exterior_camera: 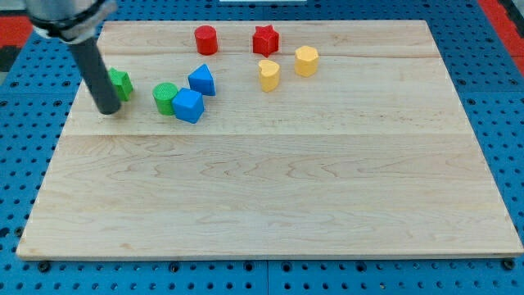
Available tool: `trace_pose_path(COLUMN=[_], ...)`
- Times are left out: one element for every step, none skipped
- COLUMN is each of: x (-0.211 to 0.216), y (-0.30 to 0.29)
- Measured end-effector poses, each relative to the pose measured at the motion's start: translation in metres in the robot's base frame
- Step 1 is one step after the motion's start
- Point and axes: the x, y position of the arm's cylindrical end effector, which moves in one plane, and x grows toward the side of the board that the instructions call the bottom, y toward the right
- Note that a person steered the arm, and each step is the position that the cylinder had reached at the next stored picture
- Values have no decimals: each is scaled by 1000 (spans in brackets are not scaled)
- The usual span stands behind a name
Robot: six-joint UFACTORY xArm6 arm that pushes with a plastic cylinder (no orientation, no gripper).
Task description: Place the green circle to the left of the green star
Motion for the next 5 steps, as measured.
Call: trace_pose_path(x=[-49, -104, -95, -60, -94], y=[22, 54, 74, 24, -10])
